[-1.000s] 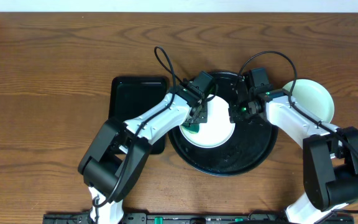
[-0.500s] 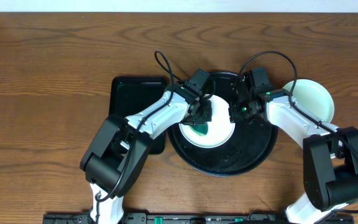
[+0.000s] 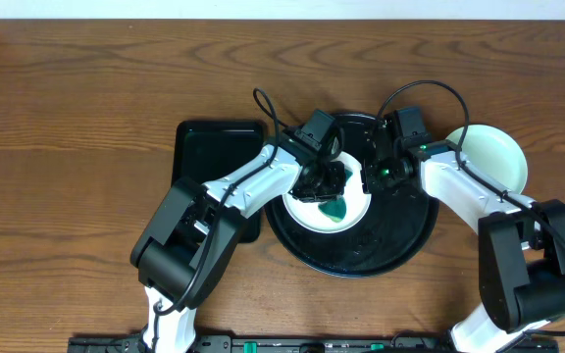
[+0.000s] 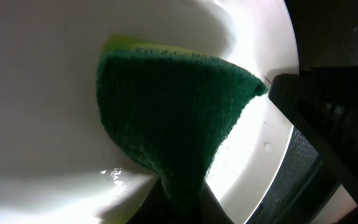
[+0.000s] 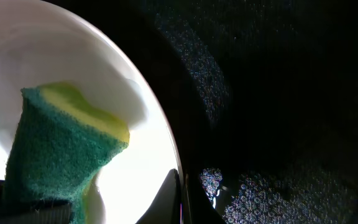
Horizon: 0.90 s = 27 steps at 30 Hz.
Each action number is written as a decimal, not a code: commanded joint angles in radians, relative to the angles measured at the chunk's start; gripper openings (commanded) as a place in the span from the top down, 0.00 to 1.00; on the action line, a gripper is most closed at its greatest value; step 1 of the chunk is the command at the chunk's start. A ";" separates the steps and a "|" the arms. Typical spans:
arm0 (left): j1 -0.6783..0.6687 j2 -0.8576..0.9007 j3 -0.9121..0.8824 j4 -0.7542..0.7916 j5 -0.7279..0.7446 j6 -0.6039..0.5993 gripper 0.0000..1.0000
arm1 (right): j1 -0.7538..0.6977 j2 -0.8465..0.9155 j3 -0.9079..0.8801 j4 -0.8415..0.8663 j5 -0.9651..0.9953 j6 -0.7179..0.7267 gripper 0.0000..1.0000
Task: Clean dirty plates on tray and stack at the side
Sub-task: 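Keep scrubbing the white plate surface in circles with the sponge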
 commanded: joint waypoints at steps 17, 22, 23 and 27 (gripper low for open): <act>-0.007 -0.183 0.019 -0.151 -0.466 0.007 0.92 | 0.018 0.014 -0.004 0.009 -0.102 0.010 0.99; -0.007 -0.141 0.009 -0.149 -0.489 0.006 0.92 | 0.018 0.014 -0.004 0.009 -0.102 0.010 0.99; -0.007 -0.131 0.009 -0.148 -0.490 0.006 0.92 | 0.018 0.014 -0.004 0.009 -0.102 0.010 0.99; -0.007 -0.085 0.009 -0.148 -0.529 0.006 0.92 | 0.018 0.014 -0.004 0.009 -0.102 0.010 0.99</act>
